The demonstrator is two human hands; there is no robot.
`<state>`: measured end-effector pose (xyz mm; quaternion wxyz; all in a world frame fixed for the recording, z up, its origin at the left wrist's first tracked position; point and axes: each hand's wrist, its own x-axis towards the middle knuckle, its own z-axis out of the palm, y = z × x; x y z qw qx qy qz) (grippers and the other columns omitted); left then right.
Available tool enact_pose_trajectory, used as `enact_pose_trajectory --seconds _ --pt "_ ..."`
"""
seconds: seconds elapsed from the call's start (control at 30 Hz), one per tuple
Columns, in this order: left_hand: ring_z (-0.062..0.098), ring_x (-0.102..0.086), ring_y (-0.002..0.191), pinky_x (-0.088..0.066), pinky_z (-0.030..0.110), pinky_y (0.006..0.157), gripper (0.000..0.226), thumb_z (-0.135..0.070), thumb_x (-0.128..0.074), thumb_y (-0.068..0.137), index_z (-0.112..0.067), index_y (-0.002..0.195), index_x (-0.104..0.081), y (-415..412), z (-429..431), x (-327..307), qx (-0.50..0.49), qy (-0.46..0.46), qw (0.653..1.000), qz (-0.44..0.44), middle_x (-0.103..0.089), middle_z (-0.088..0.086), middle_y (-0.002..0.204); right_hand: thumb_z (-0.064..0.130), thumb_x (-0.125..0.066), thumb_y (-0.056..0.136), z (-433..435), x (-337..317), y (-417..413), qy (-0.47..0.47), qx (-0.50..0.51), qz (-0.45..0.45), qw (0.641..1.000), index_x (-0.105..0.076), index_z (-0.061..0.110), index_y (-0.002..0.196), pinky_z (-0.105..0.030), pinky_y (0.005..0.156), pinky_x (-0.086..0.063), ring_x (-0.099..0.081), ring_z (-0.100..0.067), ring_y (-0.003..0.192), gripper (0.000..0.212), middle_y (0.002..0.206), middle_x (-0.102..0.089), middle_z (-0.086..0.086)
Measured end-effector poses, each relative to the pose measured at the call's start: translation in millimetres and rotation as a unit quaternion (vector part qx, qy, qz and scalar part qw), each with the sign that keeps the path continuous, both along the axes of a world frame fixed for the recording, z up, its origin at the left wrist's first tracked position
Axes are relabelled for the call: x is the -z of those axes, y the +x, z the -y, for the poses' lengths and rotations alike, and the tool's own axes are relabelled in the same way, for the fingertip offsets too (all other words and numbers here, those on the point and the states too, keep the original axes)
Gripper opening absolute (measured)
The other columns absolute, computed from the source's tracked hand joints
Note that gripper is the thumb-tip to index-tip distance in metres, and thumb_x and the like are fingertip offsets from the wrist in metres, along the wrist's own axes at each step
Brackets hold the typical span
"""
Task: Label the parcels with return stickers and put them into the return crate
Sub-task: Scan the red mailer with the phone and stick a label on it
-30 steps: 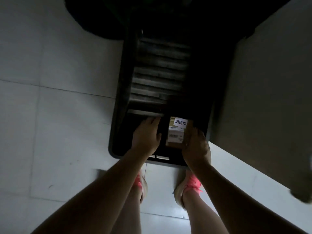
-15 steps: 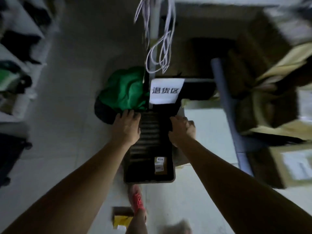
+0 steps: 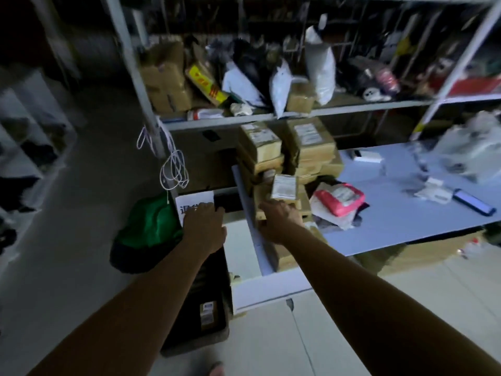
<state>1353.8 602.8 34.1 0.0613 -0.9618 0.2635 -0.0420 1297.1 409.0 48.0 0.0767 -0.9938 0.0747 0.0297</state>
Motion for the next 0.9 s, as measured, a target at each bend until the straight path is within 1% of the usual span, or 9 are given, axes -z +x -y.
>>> enact_pose_trajectory --seconds 0.1,0.27,0.33,0.47,0.6,0.67,0.73,0.8,0.9 --pt "0.03 -0.052 0.116 -0.042 0.041 0.094 0.036 -0.041 -0.05 0.096 -0.019 0.125 -0.055 -20 70 -20 0.039 0.011 0.999 0.022 -0.058 0.008 0.124 0.03 -0.066 0.089 59 -9 -31 -0.02 0.037 -0.013 0.999 -0.051 0.028 0.138 -0.041 0.111 -0.039 -0.05 -0.024 0.135 0.052 0.147 -0.05 0.001" --pt "0.029 -0.052 0.121 -0.04 0.041 0.098 0.039 -0.036 -0.055 0.094 -0.022 0.13 -0.055 -33 183 -23 0.073 -0.018 0.997 0.015 -0.057 0.008 0.13 0.034 -0.063 0.094 160 -7 -58 -0.049 0.082 -0.029 0.995 -0.043 0.029 0.148 -0.042 0.112 -0.037 -0.043 -0.024 0.141 0.059 0.161 -0.034 0.004" --pt "0.03 -0.051 0.122 -0.04 0.042 0.098 0.038 -0.036 -0.055 0.093 -0.022 0.129 -0.055 -26 229 -14 0.086 -0.014 0.996 0.01 -0.056 0.009 0.132 0.034 -0.064 0.093 201 -6 -58 -0.062 0.097 -0.047 0.992 -0.034 0.032 0.153 -0.041 0.113 -0.035 -0.042 -0.024 0.142 0.068 0.16 -0.035 0.004" --pt "0.027 -0.053 0.118 -0.035 0.047 0.106 0.036 -0.036 -0.056 0.09 -0.022 0.124 -0.057 1 309 16 0.108 0.022 0.994 -0.009 -0.06 0.007 0.122 0.034 -0.062 0.092 274 2 -42 -0.078 0.13 -0.079 0.985 -0.044 0.031 0.145 -0.037 0.109 -0.035 -0.043 -0.021 0.139 0.056 0.154 -0.042 0.004" --pt "0.026 -0.056 0.115 -0.042 0.037 0.089 0.039 -0.031 -0.06 0.093 -0.019 0.13 -0.055 25 371 42 0.106 0.02 0.993 -0.045 -0.06 0.005 0.12 0.036 -0.065 0.091 336 11 -18 -0.065 0.135 -0.105 0.983 -0.042 0.03 0.147 -0.039 0.111 -0.035 -0.04 -0.021 0.142 0.061 0.154 -0.041 0.003" --pt "0.026 -0.056 0.112 -0.044 0.037 0.087 0.032 -0.031 -0.059 0.093 -0.018 0.123 -0.057 36 392 51 0.106 0.03 0.992 -0.057 -0.059 0.005 0.117 0.033 -0.063 0.092 363 20 -7 -0.052 0.133 -0.11 0.984 -0.042 0.03 0.147 -0.04 0.113 -0.034 -0.039 -0.021 0.143 0.059 0.155 -0.039 0.003" --pt "0.027 -0.061 0.099 -0.049 0.038 0.081 0.027 -0.032 -0.068 0.085 -0.019 0.107 -0.064 43 410 57 0.088 0.029 0.992 -0.085 -0.063 0.005 0.103 0.031 -0.062 0.093 386 30 2 -0.039 0.121 -0.123 0.984 -0.041 0.029 0.148 -0.041 0.115 -0.032 -0.037 -0.021 0.144 0.058 0.158 -0.037 0.003" --pt "0.026 -0.064 0.087 -0.052 0.036 0.072 0.027 -0.037 -0.076 0.076 -0.02 0.096 -0.068 53 425 67 0.071 0.027 0.994 -0.074 -0.066 0.004 0.09 0.03 -0.06 0.094 411 40 18 -0.023 0.105 -0.133 0.985 -0.041 0.029 0.149 -0.041 0.116 -0.031 -0.036 -0.021 0.145 0.058 0.158 -0.036 0.003" --pt "0.024 -0.063 0.097 -0.05 0.035 0.078 0.031 -0.042 -0.066 0.088 -0.021 0.111 -0.064 65 446 83 0.045 0.034 0.996 -0.065 -0.067 0.004 0.103 0.03 -0.062 0.093 450 59 49 0.003 0.085 -0.119 0.989 -0.043 0.028 0.148 -0.042 0.114 -0.032 -0.039 -0.023 0.143 0.058 0.155 -0.041 0.002"
